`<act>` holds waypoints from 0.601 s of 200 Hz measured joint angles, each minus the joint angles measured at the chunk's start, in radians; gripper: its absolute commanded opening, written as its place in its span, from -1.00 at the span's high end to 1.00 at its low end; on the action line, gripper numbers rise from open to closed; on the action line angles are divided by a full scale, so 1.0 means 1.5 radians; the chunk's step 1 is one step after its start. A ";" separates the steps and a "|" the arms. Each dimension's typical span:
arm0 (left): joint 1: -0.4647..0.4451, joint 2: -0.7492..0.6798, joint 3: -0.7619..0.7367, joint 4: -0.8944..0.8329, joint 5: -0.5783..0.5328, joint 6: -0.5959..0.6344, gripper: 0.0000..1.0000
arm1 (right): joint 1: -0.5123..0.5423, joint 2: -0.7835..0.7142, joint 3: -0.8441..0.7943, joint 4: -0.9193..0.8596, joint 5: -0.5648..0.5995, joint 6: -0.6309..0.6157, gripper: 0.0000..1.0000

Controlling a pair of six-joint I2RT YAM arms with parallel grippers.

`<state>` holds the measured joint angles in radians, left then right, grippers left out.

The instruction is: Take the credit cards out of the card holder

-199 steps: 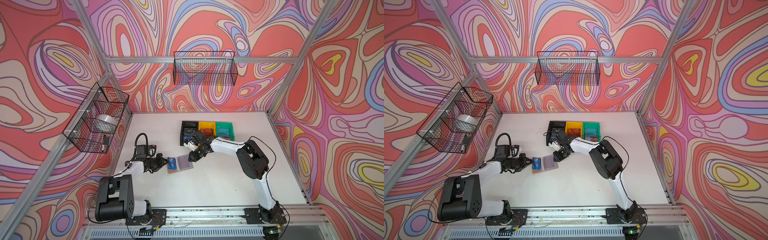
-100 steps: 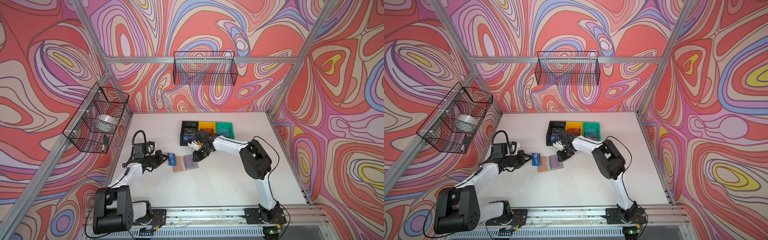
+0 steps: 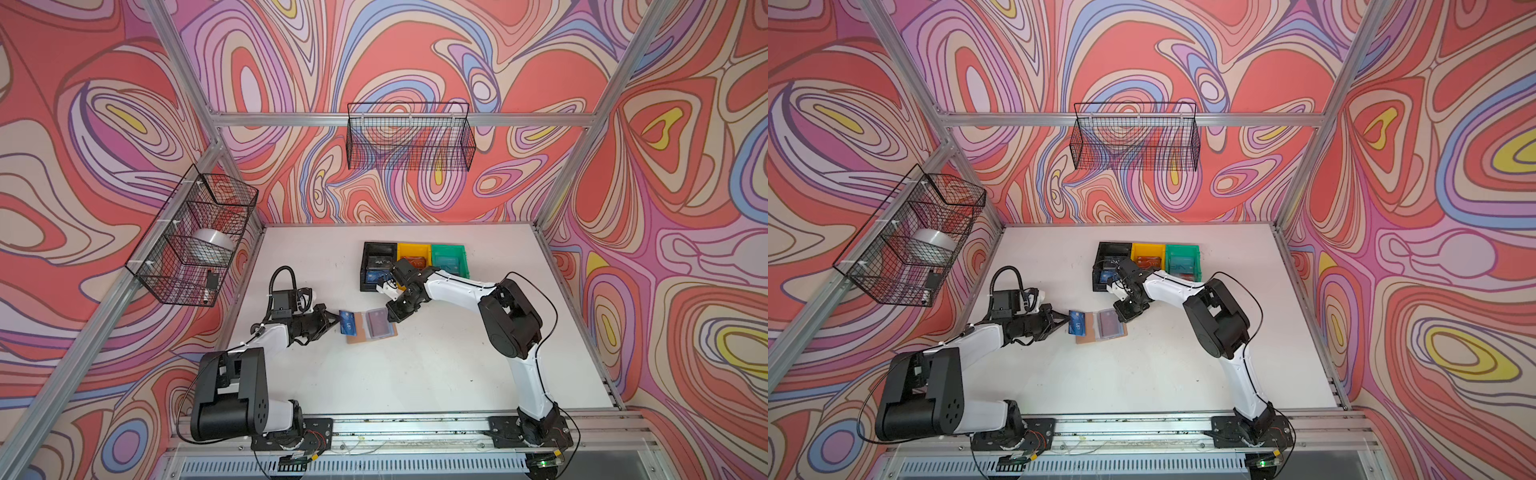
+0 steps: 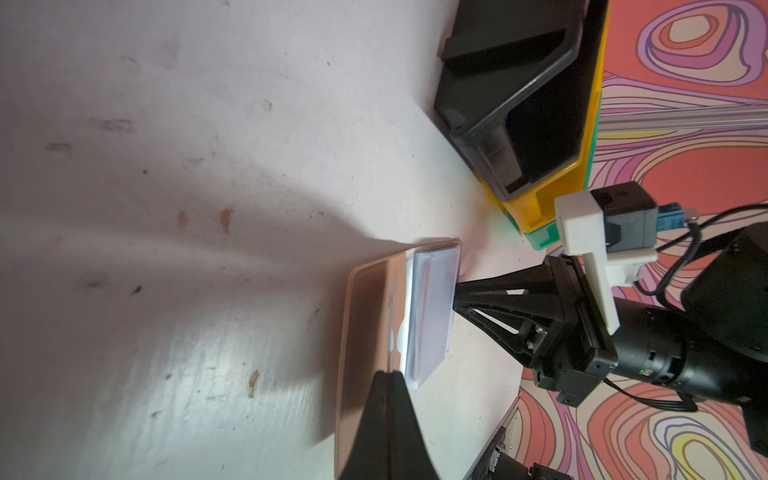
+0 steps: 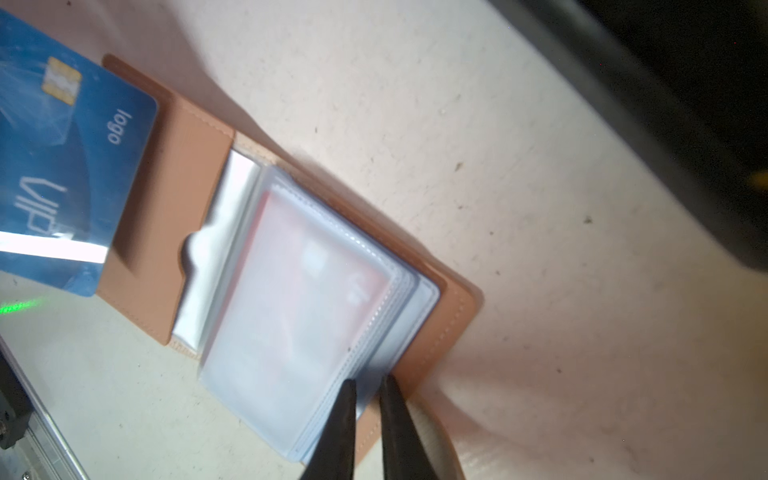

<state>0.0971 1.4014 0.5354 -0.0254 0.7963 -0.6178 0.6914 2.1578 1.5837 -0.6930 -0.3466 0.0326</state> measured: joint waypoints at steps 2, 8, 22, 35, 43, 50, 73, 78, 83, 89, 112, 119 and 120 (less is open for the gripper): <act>0.000 0.002 0.000 0.000 0.000 0.001 1.00 | 0.000 0.000 0.000 0.000 0.001 0.000 0.70; -0.001 0.005 0.000 0.000 0.000 0.001 1.00 | 0.001 0.000 0.000 -0.001 0.003 0.001 0.72; -0.003 0.012 0.000 0.000 -0.002 0.003 1.00 | 0.003 0.000 0.001 -0.001 0.008 0.002 0.72; -0.004 0.013 -0.001 0.000 -0.003 0.003 1.00 | 0.003 -0.001 0.001 -0.002 0.011 0.002 0.72; -0.004 0.013 -0.001 0.000 -0.004 0.003 1.00 | 0.003 -0.002 0.001 -0.002 0.013 0.002 0.72; -0.004 0.013 -0.001 0.000 -0.006 0.003 1.00 | 0.003 -0.002 0.001 -0.002 0.014 0.002 0.72; -0.004 0.015 -0.001 0.001 -0.009 0.003 1.00 | 0.003 -0.005 0.001 -0.010 0.021 0.002 0.73; -0.004 0.017 -0.001 0.001 -0.009 0.003 1.00 | 0.003 -0.005 0.001 -0.011 0.022 0.002 0.74; -0.004 0.019 -0.001 0.002 -0.009 0.003 1.00 | 0.003 -0.005 0.002 -0.012 0.023 0.002 0.75; -0.004 0.022 -0.001 0.003 -0.010 0.003 1.00 | 0.004 -0.005 0.002 -0.012 0.024 0.002 0.75; -0.004 0.035 -0.001 0.011 -0.011 0.003 1.00 | 0.005 -0.006 0.002 -0.012 0.027 0.002 0.75; -0.004 0.039 -0.001 0.014 -0.012 0.003 1.00 | 0.005 -0.006 0.002 -0.012 0.027 0.002 0.74; -0.004 0.040 -0.001 0.015 -0.012 0.003 1.00 | 0.005 -0.006 0.002 -0.012 0.027 0.002 0.74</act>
<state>0.0906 1.4612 0.5346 -0.0032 0.7780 -0.6132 0.6983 2.1487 1.5864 -0.7109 -0.3054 0.0353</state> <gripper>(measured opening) 0.047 0.127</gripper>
